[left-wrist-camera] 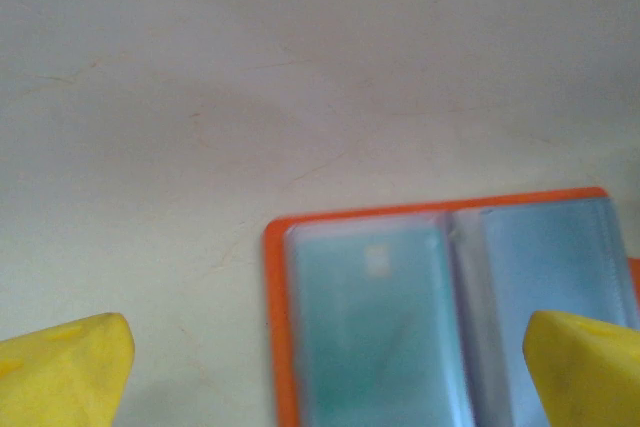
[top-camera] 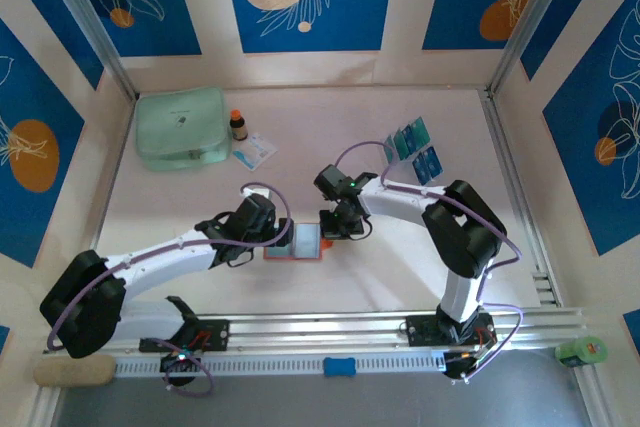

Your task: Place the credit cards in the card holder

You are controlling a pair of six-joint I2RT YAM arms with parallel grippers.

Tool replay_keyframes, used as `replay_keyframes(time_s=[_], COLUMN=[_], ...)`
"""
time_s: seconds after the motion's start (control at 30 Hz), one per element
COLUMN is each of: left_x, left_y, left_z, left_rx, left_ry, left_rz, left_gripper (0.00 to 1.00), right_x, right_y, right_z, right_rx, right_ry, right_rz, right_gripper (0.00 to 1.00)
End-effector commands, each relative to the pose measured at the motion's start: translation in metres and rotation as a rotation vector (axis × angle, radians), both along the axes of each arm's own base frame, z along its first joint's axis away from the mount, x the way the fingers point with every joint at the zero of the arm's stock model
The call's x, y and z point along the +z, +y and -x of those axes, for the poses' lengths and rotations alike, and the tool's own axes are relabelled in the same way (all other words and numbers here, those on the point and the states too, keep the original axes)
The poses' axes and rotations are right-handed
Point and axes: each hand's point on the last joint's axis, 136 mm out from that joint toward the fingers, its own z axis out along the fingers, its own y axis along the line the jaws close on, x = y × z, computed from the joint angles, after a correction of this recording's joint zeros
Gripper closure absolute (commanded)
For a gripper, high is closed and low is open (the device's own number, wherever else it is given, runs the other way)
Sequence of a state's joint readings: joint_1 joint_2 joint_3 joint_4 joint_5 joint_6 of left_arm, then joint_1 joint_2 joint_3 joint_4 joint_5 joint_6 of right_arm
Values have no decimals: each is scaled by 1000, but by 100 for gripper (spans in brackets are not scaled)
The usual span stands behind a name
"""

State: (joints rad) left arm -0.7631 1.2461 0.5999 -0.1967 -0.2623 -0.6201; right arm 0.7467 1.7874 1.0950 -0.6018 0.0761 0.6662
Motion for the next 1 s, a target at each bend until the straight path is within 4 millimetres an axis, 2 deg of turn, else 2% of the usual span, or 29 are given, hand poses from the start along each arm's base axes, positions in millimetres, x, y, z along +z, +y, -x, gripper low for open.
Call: replay_keyframes(time_s=[0.0, 0.1, 0.13, 0.23, 0.33, 0.5, 0.67, 0.87, 0.97], left_x=[8, 7, 7, 5, 4, 3, 1, 0, 0], left_y=[-7, -9, -9, -10, -11, -14, -15, -18, -20], left_z=[-6, -6, -6, -6, -6, -6, -6, -8, -8], left_rx=[-12, -15, -15, -19, -22, -30, -32, -36, -38], left_ry=[-21, -19, -17, -13, -10, -10, -4, -1, 4], left_rz=[21, 23, 25, 28, 28, 34, 34, 42, 46], left_gripper=[0, 0, 0, 0, 0, 0, 0, 0, 0], right_x=[6, 8, 8, 17, 40, 83, 114, 121, 119], right_y=[-21, -32, -33, -39, -46, -81, -135, -193, -212], right_z=[-1, -3, -4, -9, -23, -59, -97, -130, -139], right_rx=[-25, -44, -45, -42, -52, -114, -198, -277, -301], right_ry=[-14, -17, -17, -33, -87, -208, -296, -309, -298], right_rz=[15, 8, -1, -19, -53, -35, 58, 207, 268], right_gripper=[100, 100, 95, 70, 59, 58, 59, 64, 68])
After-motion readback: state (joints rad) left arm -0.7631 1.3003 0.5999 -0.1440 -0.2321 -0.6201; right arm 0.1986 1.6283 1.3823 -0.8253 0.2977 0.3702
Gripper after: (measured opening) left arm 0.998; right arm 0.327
